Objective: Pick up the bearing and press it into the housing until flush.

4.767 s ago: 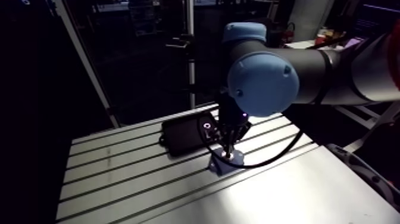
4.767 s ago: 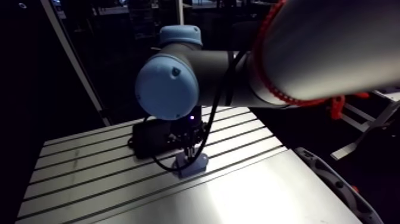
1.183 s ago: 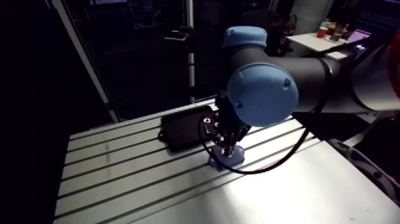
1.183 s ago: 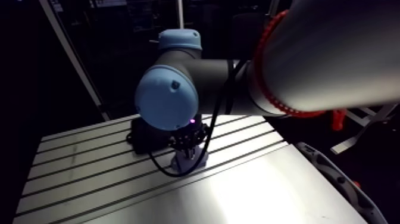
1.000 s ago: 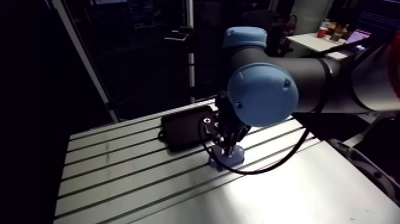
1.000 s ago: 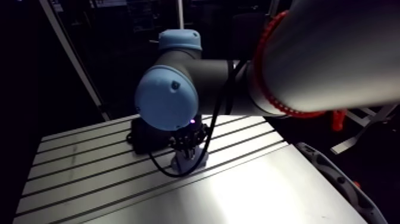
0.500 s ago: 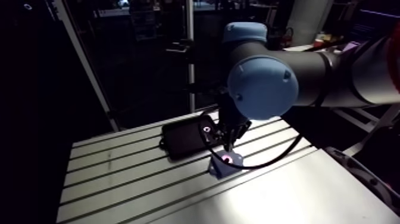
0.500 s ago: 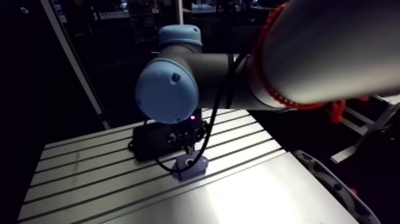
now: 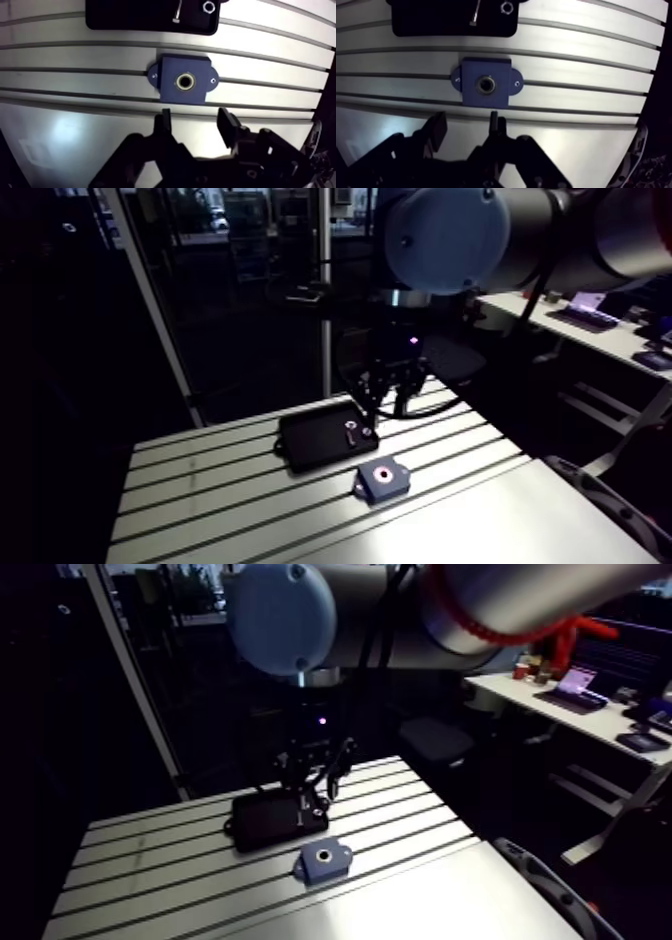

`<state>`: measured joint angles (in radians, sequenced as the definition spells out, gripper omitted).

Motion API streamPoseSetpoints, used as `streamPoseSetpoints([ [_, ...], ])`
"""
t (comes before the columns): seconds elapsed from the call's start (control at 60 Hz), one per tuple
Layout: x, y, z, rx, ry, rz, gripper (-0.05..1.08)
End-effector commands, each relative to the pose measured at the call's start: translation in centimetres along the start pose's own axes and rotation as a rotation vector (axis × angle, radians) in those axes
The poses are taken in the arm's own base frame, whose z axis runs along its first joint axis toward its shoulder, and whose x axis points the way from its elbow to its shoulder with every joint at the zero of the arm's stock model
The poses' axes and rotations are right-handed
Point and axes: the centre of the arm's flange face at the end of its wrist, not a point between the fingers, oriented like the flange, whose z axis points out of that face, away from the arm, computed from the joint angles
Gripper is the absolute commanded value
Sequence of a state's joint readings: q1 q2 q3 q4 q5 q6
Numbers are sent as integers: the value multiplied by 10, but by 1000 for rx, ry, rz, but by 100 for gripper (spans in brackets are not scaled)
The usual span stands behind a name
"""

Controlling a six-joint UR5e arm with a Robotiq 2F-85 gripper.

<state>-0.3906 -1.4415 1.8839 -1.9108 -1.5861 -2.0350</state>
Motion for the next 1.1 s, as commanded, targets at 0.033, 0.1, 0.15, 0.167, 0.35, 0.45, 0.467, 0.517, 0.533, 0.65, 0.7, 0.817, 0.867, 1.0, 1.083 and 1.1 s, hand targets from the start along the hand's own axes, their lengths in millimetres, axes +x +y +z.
streamPoseSetpoints([
  [0.033, 28, -44, -88, -16, 15, 36, 0],
  [0.1, 41, -63, -111, -20, 14, 52, 0],
  [0.15, 47, -78, -129, -28, 25, 37, 0],
  [0.167, 47, -78, -129, -28, 25, 37, 0],
  [0.35, 57, -118, -164, -41, 46, -19, 0],
  [0.45, 59, -131, -176, -44, 58, -10, 0],
  [0.467, 59, -136, -180, -46, 64, -15, 0],
  [0.517, 58, -139, -184, -48, 71, -18, 0],
  [0.533, 58, -140, -186, -48, 75, -19, 0],
  [0.65, 57, -143, -191, -48, 85, -9, 0],
  [0.7, 56, -144, -192, -45, 85, 4, 0],
  [0.817, 53, -153, -193, -48, 87, 7, 0],
  [0.867, 52, -154, -194, -50, 91, 6, 0],
  [1.0, 51, -156, -195, -51, 93, 4, 0],
  [1.083, 51, -155, -196, -52, 95, 4, 0],
  [1.1, 51, -155, -196, -53, 96, 4, 0],
])
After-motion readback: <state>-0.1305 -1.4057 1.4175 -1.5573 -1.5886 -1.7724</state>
